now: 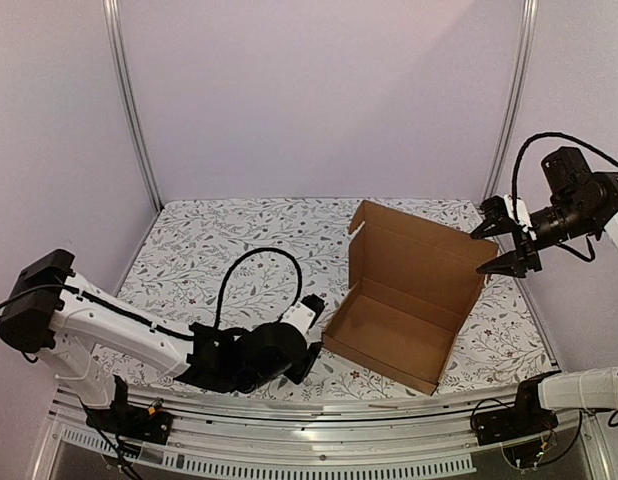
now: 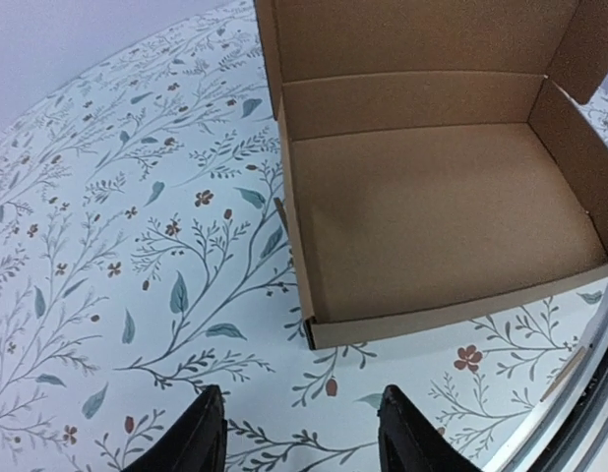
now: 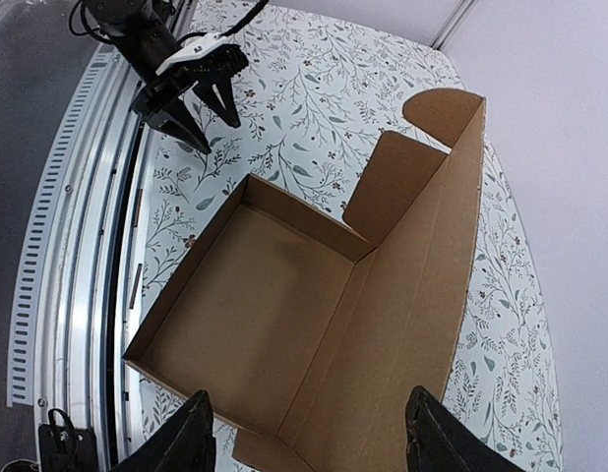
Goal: Fold the paper box
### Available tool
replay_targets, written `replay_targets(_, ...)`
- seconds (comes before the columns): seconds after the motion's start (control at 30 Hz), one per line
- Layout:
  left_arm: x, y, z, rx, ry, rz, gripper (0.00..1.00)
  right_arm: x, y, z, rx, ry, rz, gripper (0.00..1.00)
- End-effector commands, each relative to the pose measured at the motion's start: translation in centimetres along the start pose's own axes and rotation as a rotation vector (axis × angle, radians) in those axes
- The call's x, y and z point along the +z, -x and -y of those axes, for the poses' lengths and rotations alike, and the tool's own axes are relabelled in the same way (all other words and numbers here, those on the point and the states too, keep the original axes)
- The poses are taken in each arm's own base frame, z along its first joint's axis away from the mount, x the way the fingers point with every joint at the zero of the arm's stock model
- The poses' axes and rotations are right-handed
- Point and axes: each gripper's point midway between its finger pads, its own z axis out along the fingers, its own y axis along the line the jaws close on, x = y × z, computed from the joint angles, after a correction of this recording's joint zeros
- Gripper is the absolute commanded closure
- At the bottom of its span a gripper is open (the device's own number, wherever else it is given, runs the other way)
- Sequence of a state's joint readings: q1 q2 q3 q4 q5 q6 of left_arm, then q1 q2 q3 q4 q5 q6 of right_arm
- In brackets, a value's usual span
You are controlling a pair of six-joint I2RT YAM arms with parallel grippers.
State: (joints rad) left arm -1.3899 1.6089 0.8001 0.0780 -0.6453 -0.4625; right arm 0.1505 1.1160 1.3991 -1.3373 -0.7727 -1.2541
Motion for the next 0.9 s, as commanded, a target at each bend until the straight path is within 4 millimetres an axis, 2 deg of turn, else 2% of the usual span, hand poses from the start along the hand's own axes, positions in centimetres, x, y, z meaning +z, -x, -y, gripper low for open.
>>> replay_targets(0.0, 1.0, 6.0, -2.5, 0.014, 0.029, 0.137, 0.45, -0.6, -0.9, -6.8, 0.245, 0.216, -0.034, 0.35)
replay_targets(0.17, 4.1, 10.5, -4.3, 0.059, -0.009, 0.156, 0.43, -0.3, -1.1, -7.0, 0.274, 0.205, -0.031, 0.38)
replay_targets(0.27, 6.5, 11.9, -4.1, 0.097, -0.06, 0.151, 0.43, -0.9, -0.5, -7.3, 0.268, 0.184, -0.016, 0.38)
replay_targets(0.43, 9.4, 13.9, -3.1, 0.137, -0.115, 0.149, 0.44, -3.0, 2.0, -6.4, 0.244, 0.089, 0.017, 0.38)
replay_targets(0.53, 10.5, 15.0, -2.9, 0.132, -0.111, 0.157, 0.46, -4.0, 2.8, -5.2, 0.232, 0.021, 0.012, 0.35)
replay_targets(0.63, 11.3, 15.4, -2.5, 0.133, -0.12, 0.161, 0.49, -4.1, 2.5, -3.3, 0.259, -0.044, -0.016, 0.33)
replay_targets(0.87, 12.2, 15.3, -3.2, 0.094, -0.063, 0.156, 0.75, -2.7, -0.6, 1.7, 0.363, -0.171, -0.137, 0.32)
